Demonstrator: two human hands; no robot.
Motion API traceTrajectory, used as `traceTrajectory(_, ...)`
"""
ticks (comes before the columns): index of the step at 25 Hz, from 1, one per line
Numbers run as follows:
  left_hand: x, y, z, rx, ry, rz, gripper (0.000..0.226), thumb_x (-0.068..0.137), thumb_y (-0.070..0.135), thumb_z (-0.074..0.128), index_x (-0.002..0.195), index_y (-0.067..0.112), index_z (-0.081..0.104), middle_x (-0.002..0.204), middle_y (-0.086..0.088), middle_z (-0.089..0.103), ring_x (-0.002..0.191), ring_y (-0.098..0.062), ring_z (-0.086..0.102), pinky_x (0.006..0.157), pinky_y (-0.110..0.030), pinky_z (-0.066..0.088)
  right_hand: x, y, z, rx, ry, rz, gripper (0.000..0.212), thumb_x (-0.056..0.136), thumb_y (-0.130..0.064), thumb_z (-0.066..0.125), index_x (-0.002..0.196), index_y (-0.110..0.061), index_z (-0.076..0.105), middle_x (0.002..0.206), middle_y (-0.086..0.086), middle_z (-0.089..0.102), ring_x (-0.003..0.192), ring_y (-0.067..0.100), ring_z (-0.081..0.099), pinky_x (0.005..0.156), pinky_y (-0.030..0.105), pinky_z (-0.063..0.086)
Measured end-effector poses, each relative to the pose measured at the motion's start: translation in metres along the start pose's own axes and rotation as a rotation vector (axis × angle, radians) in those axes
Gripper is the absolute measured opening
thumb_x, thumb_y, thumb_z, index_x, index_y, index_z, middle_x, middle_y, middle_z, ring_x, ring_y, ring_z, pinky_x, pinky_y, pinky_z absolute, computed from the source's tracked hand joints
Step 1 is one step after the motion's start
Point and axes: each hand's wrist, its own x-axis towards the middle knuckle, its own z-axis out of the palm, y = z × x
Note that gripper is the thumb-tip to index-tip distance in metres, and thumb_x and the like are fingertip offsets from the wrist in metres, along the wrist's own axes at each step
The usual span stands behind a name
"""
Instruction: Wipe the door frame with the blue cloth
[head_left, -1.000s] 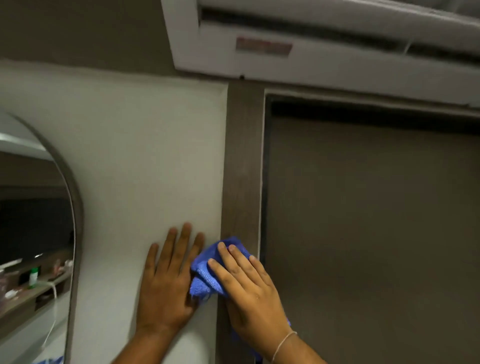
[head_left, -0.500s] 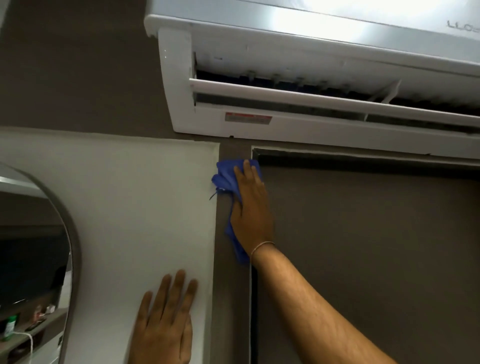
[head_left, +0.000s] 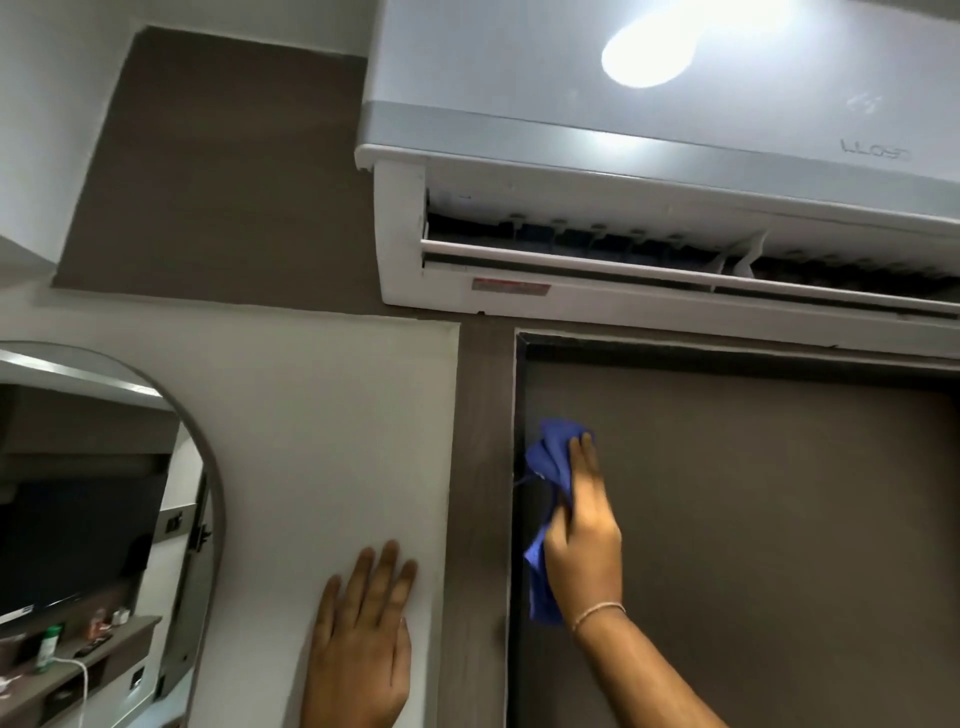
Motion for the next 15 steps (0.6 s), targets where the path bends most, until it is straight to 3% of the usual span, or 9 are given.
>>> traceTrajectory(2, 0.007, 0.020, -0.023, -0.052, -0.027, -0.106, 0.056, 0.098, 0.026, 0.040, 0.145, 0.015, 0.068, 0.161, -0.009, 0.058, 0.146, -0.033, 0.056, 0.127, -0.046, 0.024, -0.021, 0.007, -0.013, -0.061, -0.046, 0.017, 0.079, 0.095, 0.018, 0.057, 0.165, -0.012, 0.037, 0.172, -0.005, 0.032, 0.158, 0.022, 0.039, 0.126, 0.007, 0.020)
traceTrajectory(4, 0.010, 0.046, -0.046, -0.148, -0.053, -0.179, 0.055, 0.098, 0.028, 0.041, 0.145, 0.016, 0.067, 0.157, -0.008, 0.061, 0.143, -0.034, 0.060, 0.126, -0.048, 0.026, -0.042, 0.012, -0.025, -0.096, -0.094, 0.031, 0.077, 0.094, 0.019, 0.058, 0.164, -0.009, 0.041, 0.171, -0.006, 0.032, 0.159, 0.022, 0.039, 0.128, 0.015, 0.024)
traceTrajectory(9, -0.006, 0.115, -0.072, -0.299, -0.058, 0.004, 0.064, 0.101, 0.031, 0.045, 0.165, 0.026, 0.042, 0.179, 0.000, 0.031, 0.165, -0.022, 0.026, 0.134, -0.050, 0.017, -0.089, 0.026, -0.058, -0.150, -0.119, -0.015, 0.083, 0.092, 0.019, 0.056, 0.166, -0.015, 0.040, 0.174, -0.013, 0.027, 0.163, 0.013, 0.031, 0.127, 0.034, 0.037)
traceTrajectory(11, -0.031, 0.148, -0.074, -0.356, -0.128, -0.004, 0.064, 0.102, 0.030, 0.044, 0.166, 0.023, 0.042, 0.179, -0.001, 0.029, 0.166, -0.023, 0.025, 0.132, -0.054, 0.022, -0.114, 0.037, -0.086, -0.163, -0.151, 0.030, 0.078, 0.096, 0.017, 0.053, 0.166, -0.014, 0.039, 0.175, -0.011, 0.027, 0.164, 0.010, 0.027, 0.128, 0.041, 0.037)
traceTrajectory(15, -0.112, 0.210, -0.067, -0.421, -0.343, -0.006, 0.065, 0.102, 0.028, 0.049, 0.166, 0.018, 0.043, 0.177, -0.005, 0.033, 0.165, -0.028, 0.028, 0.132, -0.057, 0.024, -0.191, 0.068, -0.160, -0.247, -0.198, 0.236, 0.072, 0.101, 0.011, 0.048, 0.168, -0.014, 0.036, 0.177, -0.004, 0.029, 0.165, 0.011, 0.024, 0.131, 0.038, 0.032)
